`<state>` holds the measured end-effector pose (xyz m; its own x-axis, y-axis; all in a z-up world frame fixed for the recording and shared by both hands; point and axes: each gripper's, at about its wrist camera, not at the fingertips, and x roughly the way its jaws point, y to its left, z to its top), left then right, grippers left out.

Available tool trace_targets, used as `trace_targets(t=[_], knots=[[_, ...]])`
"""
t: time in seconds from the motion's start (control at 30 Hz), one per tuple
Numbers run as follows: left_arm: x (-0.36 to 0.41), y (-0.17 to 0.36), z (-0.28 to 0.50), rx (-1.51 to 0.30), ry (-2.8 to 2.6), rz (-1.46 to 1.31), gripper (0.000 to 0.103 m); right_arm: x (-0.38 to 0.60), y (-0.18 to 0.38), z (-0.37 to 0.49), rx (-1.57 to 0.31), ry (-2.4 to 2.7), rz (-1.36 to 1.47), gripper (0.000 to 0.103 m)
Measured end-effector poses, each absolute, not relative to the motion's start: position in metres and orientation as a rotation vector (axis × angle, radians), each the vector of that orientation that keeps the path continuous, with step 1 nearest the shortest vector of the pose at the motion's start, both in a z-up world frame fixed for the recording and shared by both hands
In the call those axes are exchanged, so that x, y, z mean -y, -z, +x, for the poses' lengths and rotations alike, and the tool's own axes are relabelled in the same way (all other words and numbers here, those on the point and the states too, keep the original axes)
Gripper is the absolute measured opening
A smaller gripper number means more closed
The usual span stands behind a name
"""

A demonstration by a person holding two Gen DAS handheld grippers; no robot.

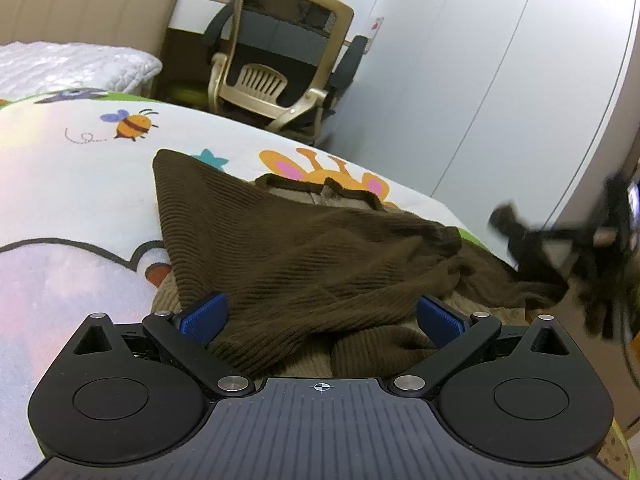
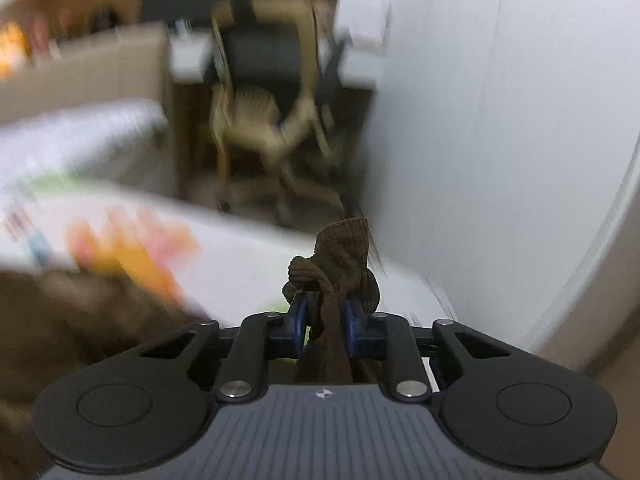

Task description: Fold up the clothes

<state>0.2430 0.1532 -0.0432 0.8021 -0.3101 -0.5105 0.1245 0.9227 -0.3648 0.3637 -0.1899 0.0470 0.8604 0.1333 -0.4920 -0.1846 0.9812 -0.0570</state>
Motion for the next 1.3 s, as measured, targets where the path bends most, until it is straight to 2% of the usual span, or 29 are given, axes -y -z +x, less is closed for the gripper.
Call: trace_targets(t=[0.2,0.3,0.33,0.37,0.4,0.47,0.53,0.6,0.67,0.8,1.0,1.03,1.07,1.13,1.17,1.2,1.27,1.3], knots=[[-0.153,0.043,0.242,-0.602,0.236,-0.332,0.103,0.065,-0.104,0.325,-0.333,-0.604,-0.156,0.018],[-0.151,0.039,0.24,-0.631,0.236,-0.315,0.103,0.007,-0.081,0.316,-0.366,-0.794,-0.216,0.021],[-0.151,0.038,0.238,-0.643,0.245,-0.315,0.103,-0.003,-0.072,0.316,-0.389,-0.84,-0.224,0.024],[-0.154,0.036,0.236,-0.651,0.258,-0.327,0.103,-0.011,-0.062,0.315,-0.415,-0.878,-0.229,0.036],[-0.156,0.035,0.234,-0.659,0.27,-0.34,0.103,-0.018,-0.053,0.315,-0.441,-0.917,-0.233,0.052],[-0.163,0.033,0.231,-0.673,0.289,-0.379,0.103,-0.011,-0.054,0.313,-0.436,-0.919,-0.207,0.062],[-0.17,0.03,0.228,-0.684,0.302,-0.414,0.103,-0.001,-0.057,0.311,-0.423,-0.91,-0.176,0.063],[-0.177,0.026,0.227,-0.69,0.308,-0.446,0.103,0.022,-0.067,0.314,-0.402,-0.865,-0.118,0.074],[-0.183,0.02,0.228,-0.681,0.312,-0.496,0.103,0.048,-0.072,0.317,-0.381,-0.794,-0.086,0.079],[-0.192,0.013,0.24,-0.655,0.217,-0.553,0.103,0.094,-0.06,0.317,-0.414,-0.666,-0.056,0.08],[-0.183,0.023,0.268,-0.674,0.145,-0.505,0.099,0.129,0.003,0.308,-0.576,-0.533,-0.122,0.08],[-0.181,0.025,0.271,-0.675,0.136,-0.5,0.095,0.133,0.013,0.307,-0.6,-0.522,-0.124,0.08],[-0.179,0.026,0.273,-0.681,0.124,-0.491,0.08,0.134,0.021,0.307,-0.619,-0.515,-0.123,0.08],[-0.175,0.029,0.278,-0.694,0.098,-0.459,0.062,0.139,0.031,0.304,-0.641,-0.505,-0.118,0.08],[-0.173,0.03,0.28,-0.702,0.083,-0.438,0.05,0.139,0.035,0.303,-0.645,-0.499,-0.118,0.08],[-0.172,0.03,0.283,-0.704,0.071,-0.415,0.043,0.139,0.036,0.301,-0.643,-0.494,-0.121,0.08],[-0.166,0.014,0.28,-0.628,0.106,-0.337,0.022,0.136,0.031,0.3,-0.615,-0.491,-0.129,0.08],[-0.164,0.007,0.279,-0.59,0.123,-0.299,0.022,0.135,0.029,0.3,-0.599,-0.489,-0.132,0.08]])
